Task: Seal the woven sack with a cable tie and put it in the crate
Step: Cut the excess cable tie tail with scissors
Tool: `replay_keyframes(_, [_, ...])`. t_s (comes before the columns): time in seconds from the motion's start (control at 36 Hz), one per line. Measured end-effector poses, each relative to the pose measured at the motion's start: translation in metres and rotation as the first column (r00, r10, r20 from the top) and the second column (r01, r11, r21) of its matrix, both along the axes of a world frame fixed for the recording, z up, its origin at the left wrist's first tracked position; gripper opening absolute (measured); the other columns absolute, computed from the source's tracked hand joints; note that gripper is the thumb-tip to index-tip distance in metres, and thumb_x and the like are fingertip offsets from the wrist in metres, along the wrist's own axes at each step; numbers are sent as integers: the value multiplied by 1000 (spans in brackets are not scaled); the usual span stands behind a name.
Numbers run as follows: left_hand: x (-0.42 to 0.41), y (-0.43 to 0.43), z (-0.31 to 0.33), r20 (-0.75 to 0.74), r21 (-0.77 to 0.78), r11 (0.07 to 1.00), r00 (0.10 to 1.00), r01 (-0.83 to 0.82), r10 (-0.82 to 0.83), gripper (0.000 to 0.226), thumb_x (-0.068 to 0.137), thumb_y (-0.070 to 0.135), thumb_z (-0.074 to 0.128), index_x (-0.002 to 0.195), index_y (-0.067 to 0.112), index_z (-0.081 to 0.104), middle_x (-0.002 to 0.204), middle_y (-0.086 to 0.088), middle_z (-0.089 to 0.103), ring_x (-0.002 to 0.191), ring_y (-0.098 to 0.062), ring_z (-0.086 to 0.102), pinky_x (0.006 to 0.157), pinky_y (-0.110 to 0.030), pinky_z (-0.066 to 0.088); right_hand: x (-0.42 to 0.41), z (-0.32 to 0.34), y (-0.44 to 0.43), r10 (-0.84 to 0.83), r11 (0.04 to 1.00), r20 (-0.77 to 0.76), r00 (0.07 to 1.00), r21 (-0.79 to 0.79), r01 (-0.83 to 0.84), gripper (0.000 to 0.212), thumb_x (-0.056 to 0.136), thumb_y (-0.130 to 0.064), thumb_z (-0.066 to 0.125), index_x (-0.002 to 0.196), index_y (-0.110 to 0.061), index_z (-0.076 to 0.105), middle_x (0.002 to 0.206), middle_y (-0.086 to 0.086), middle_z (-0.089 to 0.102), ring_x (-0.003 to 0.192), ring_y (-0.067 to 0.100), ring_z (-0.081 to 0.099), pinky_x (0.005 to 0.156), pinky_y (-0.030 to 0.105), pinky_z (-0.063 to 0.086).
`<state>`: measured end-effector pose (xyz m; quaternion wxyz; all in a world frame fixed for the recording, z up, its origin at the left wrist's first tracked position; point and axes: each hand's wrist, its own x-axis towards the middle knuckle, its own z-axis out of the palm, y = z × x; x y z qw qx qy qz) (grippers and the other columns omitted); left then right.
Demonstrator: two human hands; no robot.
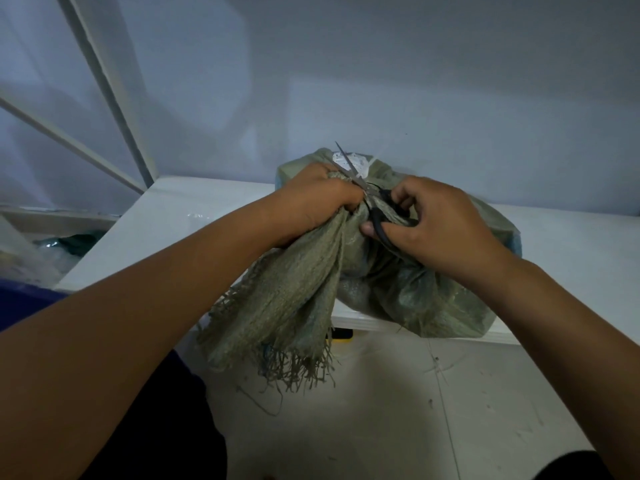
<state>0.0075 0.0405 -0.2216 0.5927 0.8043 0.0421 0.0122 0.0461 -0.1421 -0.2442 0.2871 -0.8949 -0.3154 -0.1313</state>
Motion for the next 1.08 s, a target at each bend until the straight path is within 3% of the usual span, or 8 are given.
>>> replay_keyframes(0.06, [-1,-1,0,24,32,999,1000,19,-19,15,77,-1,60,72,10,71,66,4,66,64,-8,61,61,-20,48,0,0,0,-2,1000,-7,1000,-21,1,55,65,-68,71,93,-22,61,81,-10,59,68,4,50,56,31,37])
replay_keyframes(0.17, [-3,-3,-2,47,74,995,997,63,-67,38,78,-4,59,51,21,56,47,17,55,46,3,50,45,-10,38,0,2,-2,14,999,-23,1000,-44,-15,58,62,-68,71,97,-23,61,85,-16,56,74,-1,48,60,29,35])
replay_keyframes(0.36, [-2,-1,-3,34,103,991,995,90,-94,23,79,-5,58,63,12,55,59,2,50,52,-4,46,47,-16,35,-5,6,-1,-5,996,-17,1000,-88,4,62,62,-65,74,103,-21,62,87,-17,52,88,14,51,69,33,41])
replay_keyframes(0.53, [-3,1,-3,23,118,989,995,91,-95,12,80,-4,57,78,7,60,71,-8,51,62,-11,48,52,-20,37,-5,7,-2,-7,997,-24,1000,-72,5,58,60,-67,72,93,-21,63,85,-10,59,83,17,55,71,37,49])
replay_keyframes(0.67, [-3,1,-3,31,134,986,994,99,-104,12,79,-5,58,77,7,59,68,-7,48,58,-8,45,48,-18,35,-3,5,-2,7,997,-40,999,-82,-11,62,57,-71,69,97,-25,61,87,-14,55,82,14,53,65,32,42])
replay_keyframes(0.78, [-2,0,-6,23,143,981,990,133,-138,9,78,3,63,80,-5,64,75,-10,55,69,-15,50,64,-28,39,-7,6,0,5,995,-69,998,-103,-12,67,61,-66,75,111,-22,62,98,-9,55,91,16,53,75,37,48])
replay_keyframes(0.86, [-4,0,-6,19,144,977,987,154,-159,2,80,2,63,79,2,63,75,-10,54,69,-15,50,67,-31,39,-9,8,0,-3,993,-85,996,-114,-7,67,63,-63,77,114,-23,61,100,-10,52,94,16,52,78,38,49])
replay_keyframes(1.08, [-1,5,-6,16,102,986,991,129,-131,30,83,-5,58,60,15,53,56,4,51,49,-4,47,48,-16,37,-5,8,-2,-26,998,-86,996,-66,20,51,62,-64,76,87,-23,60,81,-10,60,75,10,55,66,36,49])
